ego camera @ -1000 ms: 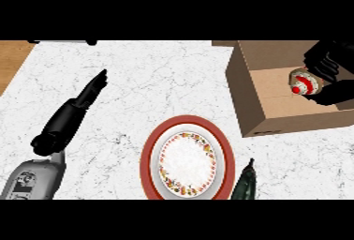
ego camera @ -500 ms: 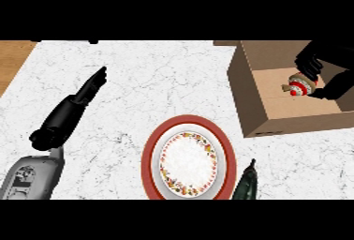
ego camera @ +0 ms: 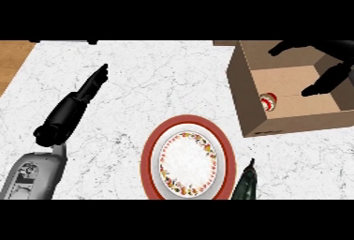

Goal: Pick the cupcake from the plate and place it in the cardboard box

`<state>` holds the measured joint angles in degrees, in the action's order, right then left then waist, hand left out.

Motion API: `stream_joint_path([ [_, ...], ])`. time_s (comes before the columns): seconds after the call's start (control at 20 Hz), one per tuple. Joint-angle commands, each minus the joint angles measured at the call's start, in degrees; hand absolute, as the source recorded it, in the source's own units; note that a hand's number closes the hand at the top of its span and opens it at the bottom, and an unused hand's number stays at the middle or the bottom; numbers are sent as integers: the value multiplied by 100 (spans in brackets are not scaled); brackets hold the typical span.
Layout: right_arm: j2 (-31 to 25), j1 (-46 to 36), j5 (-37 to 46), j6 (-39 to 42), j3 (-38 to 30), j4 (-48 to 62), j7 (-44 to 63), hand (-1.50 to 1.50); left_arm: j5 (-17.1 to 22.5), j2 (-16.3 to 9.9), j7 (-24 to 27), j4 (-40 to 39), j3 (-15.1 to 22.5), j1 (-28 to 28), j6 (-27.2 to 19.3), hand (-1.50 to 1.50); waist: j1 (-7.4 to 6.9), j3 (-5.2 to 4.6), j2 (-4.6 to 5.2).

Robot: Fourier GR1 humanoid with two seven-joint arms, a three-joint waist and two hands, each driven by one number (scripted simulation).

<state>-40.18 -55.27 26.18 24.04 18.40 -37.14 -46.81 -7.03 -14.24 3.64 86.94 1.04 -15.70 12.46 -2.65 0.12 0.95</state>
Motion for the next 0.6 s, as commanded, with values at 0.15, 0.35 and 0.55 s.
stream_joint_path([
  [0.15,646,-17,-2156,1821,-1358,1072,326,-150,85,-149,40,19,-126,44,113,0,-11,-3,-4],
  [0.35,390,-551,-2902,2325,-1971,1765,1375,-150,-21,15,92,12,33,14,30,0,-38,-5,23],
  [0.55,180,-707,-3187,2288,-2316,2280,1659,-150,-27,-58,113,18,-13,-60,74,0,-162,10,105],
])
